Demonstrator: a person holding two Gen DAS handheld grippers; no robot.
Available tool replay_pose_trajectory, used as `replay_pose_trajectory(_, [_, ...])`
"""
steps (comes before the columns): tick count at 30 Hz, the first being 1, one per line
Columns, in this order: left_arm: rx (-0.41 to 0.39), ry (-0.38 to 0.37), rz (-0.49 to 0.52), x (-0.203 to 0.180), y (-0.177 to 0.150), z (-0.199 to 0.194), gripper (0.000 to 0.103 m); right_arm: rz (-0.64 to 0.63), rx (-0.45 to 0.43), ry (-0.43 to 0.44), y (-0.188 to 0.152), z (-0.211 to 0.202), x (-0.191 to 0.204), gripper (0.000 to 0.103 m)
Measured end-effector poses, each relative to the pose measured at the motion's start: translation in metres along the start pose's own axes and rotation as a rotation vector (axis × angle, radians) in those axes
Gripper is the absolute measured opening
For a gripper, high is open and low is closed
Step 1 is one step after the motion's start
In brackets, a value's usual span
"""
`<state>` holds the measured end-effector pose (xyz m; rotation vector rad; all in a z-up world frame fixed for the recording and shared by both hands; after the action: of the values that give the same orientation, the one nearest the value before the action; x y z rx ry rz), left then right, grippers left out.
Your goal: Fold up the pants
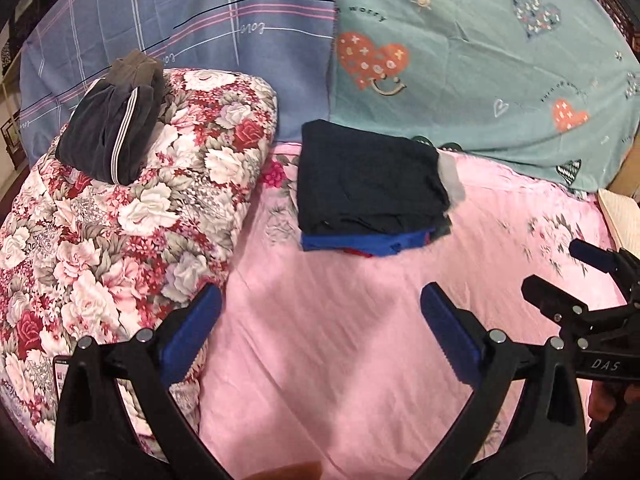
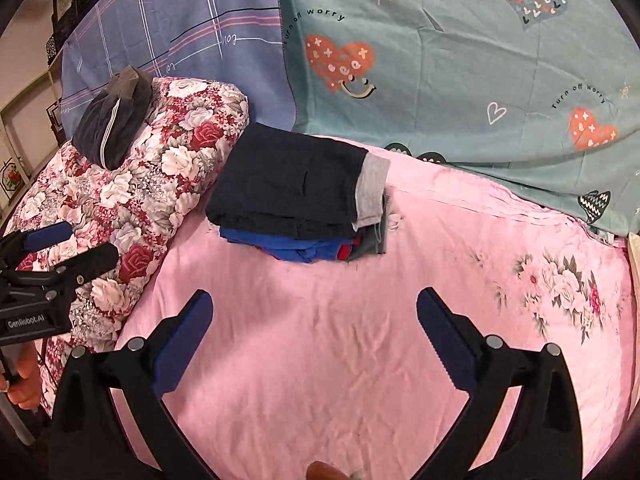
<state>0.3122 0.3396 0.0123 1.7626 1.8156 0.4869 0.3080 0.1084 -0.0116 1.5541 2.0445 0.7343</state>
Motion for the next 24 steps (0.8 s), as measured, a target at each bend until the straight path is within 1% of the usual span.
replay_pose_trajectory(11, [0.007,-0.001,0.038,-0.025,-0.014,-0.01,0.101,-0.004,0.0,0.02,-0.01,-0.007,-0.007,0.102])
replay_pose_trajectory(17, [0.016,0.004,0.04,-0.029,-0.015,-0.008,0.101,-0.006,0.002,0.024,-0.01,-0.006,-0.01,0.102])
replay_pose_trajectory(24, [0.005,0.008,0.049,-0.032,-0.014,-0.01,0.101,-0.008,0.003,0.027,-0.01,-0.006,-0.011,0.102])
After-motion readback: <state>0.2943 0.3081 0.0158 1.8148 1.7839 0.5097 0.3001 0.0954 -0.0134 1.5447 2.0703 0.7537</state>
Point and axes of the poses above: each gripper's, at about its wrist camera, not at the fingertips, and z roughly the way its jaws point, x to its left, y to its top, the point moved 3 cm from there along z, roughly the way its jaws point, and after that the axes turned 7 degrees about -z, right-handed, at the moved point
